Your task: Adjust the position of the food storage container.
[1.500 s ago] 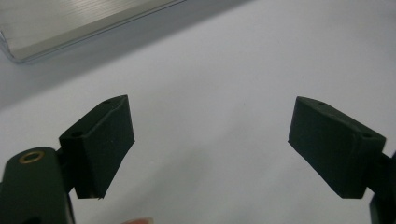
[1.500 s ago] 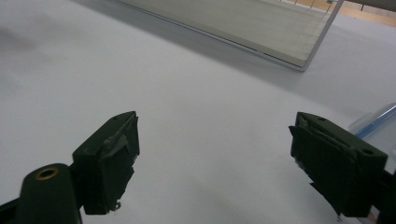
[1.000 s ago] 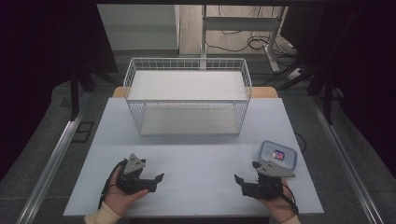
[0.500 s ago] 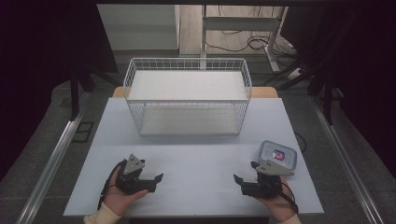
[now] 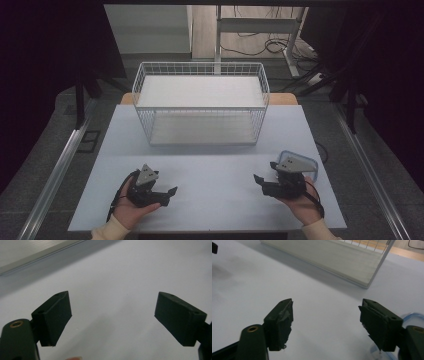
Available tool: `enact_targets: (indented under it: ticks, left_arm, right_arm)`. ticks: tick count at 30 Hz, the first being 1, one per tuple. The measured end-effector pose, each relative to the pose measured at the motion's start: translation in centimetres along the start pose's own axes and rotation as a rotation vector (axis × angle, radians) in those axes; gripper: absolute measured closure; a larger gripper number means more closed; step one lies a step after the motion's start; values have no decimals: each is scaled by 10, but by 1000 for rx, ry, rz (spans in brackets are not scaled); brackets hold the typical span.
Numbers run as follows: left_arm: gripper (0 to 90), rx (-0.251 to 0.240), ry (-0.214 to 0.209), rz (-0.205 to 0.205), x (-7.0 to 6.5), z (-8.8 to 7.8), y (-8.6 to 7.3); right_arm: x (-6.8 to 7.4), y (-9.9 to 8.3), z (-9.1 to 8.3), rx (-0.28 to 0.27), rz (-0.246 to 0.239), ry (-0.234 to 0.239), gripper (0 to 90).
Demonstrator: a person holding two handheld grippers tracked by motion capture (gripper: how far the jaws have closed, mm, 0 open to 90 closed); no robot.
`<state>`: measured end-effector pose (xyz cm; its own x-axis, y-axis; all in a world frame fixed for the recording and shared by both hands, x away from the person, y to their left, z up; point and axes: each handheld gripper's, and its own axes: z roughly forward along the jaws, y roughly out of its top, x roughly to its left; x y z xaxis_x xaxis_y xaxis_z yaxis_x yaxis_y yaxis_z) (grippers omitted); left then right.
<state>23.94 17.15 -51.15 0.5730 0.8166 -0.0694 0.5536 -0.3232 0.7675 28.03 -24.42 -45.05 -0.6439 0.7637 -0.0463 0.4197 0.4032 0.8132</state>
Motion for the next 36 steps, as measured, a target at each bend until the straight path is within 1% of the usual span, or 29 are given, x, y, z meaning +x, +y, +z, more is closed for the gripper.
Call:
enact_targets:
  ticks: [2,4,7,9,10,11,15,17,20,23,25,27,28,29,30,33,36]
  left_arm:
    - [137,-5,3,-2,1,-2,-1]
    - [138,-15,12,-12,1,-4,-1]
    - [138,-28,24,-21,2,-8,-1]
    - [138,-31,28,-26,4,-10,-1]
    - [138,-31,28,-26,4,-10,-1]
    - [138,-29,29,-33,5,-10,-1]
    - [137,-21,34,-39,6,-9,-2]
    - [137,-23,36,-36,5,-10,-2]
    - [137,-25,35,-32,4,-10,-2]
    - [137,-22,32,-28,4,-11,-3]
    - [136,-23,33,-28,5,-11,-4]
    - [137,-24,32,-30,5,-12,-4]
    - [137,-24,32,-30,5,-12,-4]
    - [137,-23,30,-29,4,-11,-4]
    - [137,-23,29,-28,4,-11,-4]
    - [137,-19,30,-25,3,-10,-4]
    - [137,-15,25,-30,3,-8,-5]
  right_arm:
    - [-7,10,1,3,-4,-10,310]
    - [-17,20,2,8,-6,-30,325]
    - [-37,31,6,1,25,-13,352]
    - [-53,33,9,11,48,-18,357]
    - [-53,33,9,11,48,-18,357]
    - [-70,32,13,27,79,-36,379]
    - [-96,34,14,72,101,-60,427]
    - [-106,37,15,109,100,-64,464]
    - [-121,44,21,177,90,-54,533]
    - [-132,48,27,244,79,-76,628]
    - [-139,47,32,306,71,-81,702]
    - [-144,44,38,364,63,-74,782]
    - [-144,44,38,364,63,-74,782]
    - [-149,40,44,414,40,-79,855]
    - [-151,39,47,437,25,-82,881]
    - [-155,37,55,495,-15,-90,894]
    - [-154,36,62,535,-47,-68,895]
